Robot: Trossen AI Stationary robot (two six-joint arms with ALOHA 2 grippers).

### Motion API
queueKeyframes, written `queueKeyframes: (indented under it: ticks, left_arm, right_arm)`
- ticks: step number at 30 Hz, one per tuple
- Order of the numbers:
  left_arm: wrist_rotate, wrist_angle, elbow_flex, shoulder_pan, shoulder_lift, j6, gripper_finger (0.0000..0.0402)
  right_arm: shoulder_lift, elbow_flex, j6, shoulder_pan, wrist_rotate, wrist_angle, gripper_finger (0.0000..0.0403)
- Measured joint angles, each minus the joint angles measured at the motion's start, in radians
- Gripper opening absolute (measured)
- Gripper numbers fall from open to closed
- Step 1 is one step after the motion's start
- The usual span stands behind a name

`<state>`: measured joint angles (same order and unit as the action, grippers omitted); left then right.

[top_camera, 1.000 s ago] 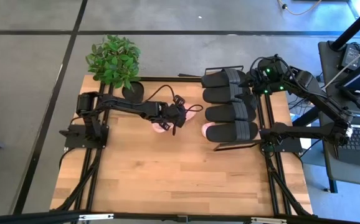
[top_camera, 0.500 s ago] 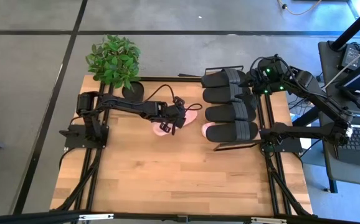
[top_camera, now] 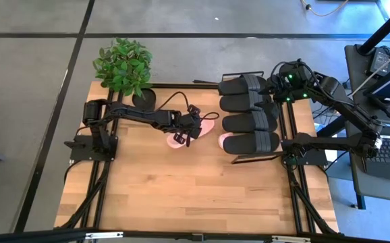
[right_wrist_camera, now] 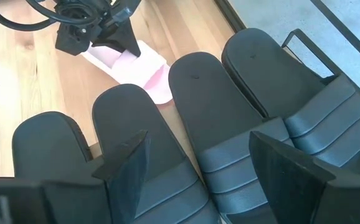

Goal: Pick and place slides into the shelf
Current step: Put the pink slide under the shelf

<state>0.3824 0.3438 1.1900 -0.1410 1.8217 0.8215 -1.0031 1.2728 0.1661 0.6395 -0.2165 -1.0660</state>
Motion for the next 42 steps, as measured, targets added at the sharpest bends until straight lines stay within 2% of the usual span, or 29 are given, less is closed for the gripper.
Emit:
queueKeyframes:
  ticks: [8,11,15,19,24,29,33,36,42]
  left_arm:
    - [0.006,0.005,0.0,0.0,0.0,-0.001,0.0122]
    - [0.055,0.005,0.0,0.01,0.0,-0.024,0.014]
    - [0.149,0.005,0.0,0.036,-0.002,-0.143,0.0149]
    - [0.18,0.006,0.0,0.062,-0.046,-0.338,0.015]
    - [0.182,0.016,0.0,0.091,-0.177,-0.643,0.015]
    - [0.164,0.038,0.0,0.09,-0.323,-1.152,0.015]
    - [0.025,0.038,0.001,0.094,-0.408,-1.543,0.015]
    - [-0.066,0.031,0.001,0.112,-0.446,-1.662,0.015]
    - [-0.089,0.0,0.001,0.176,-0.456,-1.757,0.015]
  right_arm:
    - [0.0,0.0,0.0,0.0,0.0,0.0,0.0275]
    - [0.0,0.0,0.0,0.0,0.0,0.0,0.0275]
    - [0.0,0.0,-0.004,0.0,0.0,-0.001,0.0275]
    - [0.0,0.0,-0.004,0.0,0.0,-0.001,0.0275]
    - [0.0,0.0,-0.004,0.0,-0.001,-0.001,0.0275]
    - [0.0,0.0,-0.004,-0.001,-0.001,-0.001,0.0275]
    - [0.0,0.0,-0.004,-0.001,-0.001,-0.001,0.0275]
    - [0.0,0.0,-0.004,-0.001,-0.001,-0.003,0.0275]
    - [0.0,0.0,-0.003,-0.001,-0.002,-0.023,0.0275]
